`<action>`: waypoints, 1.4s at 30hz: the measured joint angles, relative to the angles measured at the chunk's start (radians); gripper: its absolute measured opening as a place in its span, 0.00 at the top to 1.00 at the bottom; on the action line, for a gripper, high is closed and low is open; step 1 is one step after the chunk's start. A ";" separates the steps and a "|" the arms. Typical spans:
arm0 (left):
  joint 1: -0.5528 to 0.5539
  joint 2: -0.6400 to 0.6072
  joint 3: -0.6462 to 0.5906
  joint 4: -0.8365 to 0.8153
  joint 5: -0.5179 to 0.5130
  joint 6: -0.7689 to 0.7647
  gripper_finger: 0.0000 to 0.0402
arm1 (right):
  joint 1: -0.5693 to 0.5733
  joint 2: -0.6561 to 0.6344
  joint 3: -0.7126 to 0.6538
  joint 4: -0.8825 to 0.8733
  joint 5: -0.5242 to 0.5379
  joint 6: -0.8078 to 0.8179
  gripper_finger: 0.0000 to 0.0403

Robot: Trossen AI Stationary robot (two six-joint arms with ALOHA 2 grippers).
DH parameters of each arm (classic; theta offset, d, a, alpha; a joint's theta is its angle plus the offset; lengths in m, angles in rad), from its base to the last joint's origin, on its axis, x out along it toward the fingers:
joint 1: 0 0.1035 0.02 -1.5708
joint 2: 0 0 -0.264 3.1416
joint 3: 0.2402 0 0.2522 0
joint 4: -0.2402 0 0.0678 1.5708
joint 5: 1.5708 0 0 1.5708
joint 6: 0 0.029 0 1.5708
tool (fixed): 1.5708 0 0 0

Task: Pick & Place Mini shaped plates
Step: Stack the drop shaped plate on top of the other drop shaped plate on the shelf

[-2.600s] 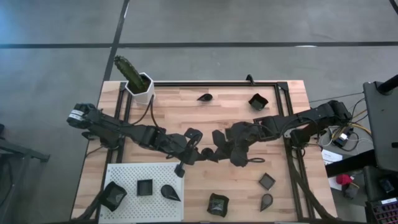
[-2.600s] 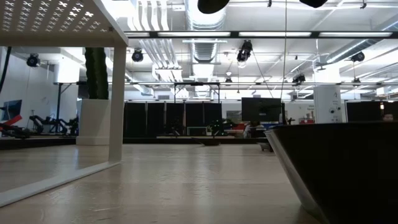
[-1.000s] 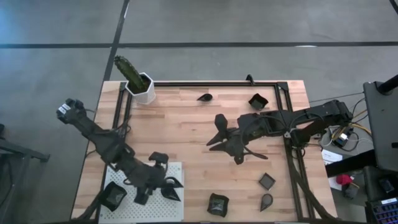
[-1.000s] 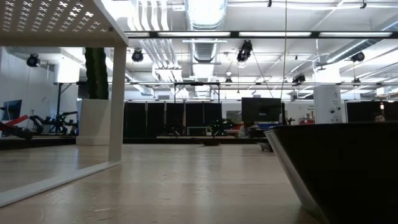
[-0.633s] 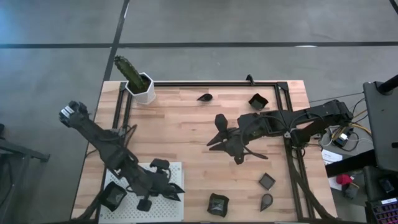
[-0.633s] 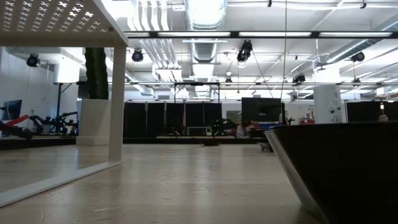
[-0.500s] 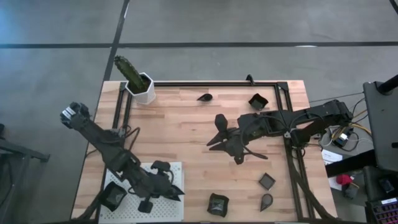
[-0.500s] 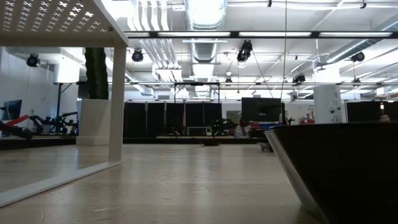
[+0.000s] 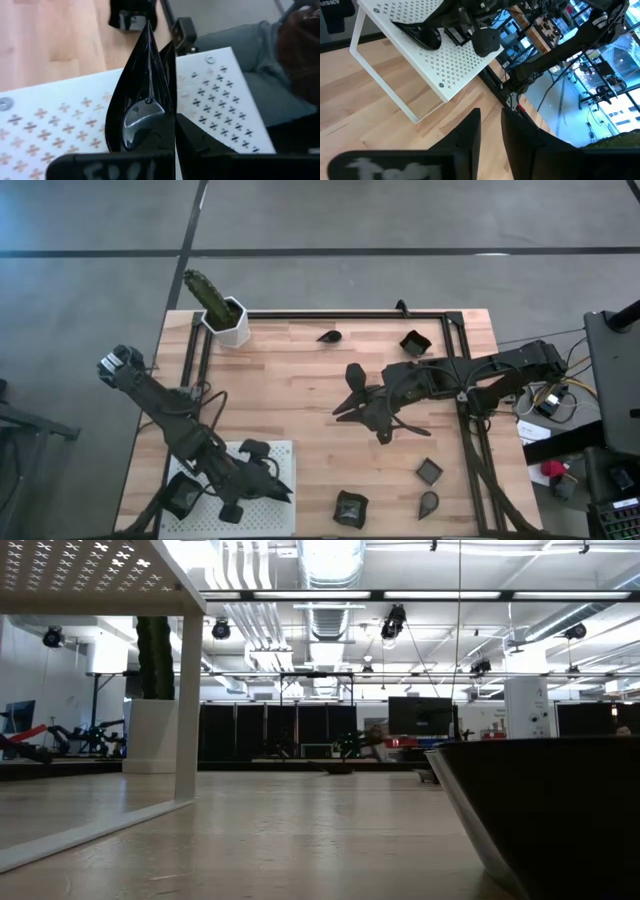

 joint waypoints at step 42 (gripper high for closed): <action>-0.001 -0.001 0.000 -0.071 -0.090 0.188 0.98 | 0.000 0.000 -0.001 0.000 0.000 0.014 0.82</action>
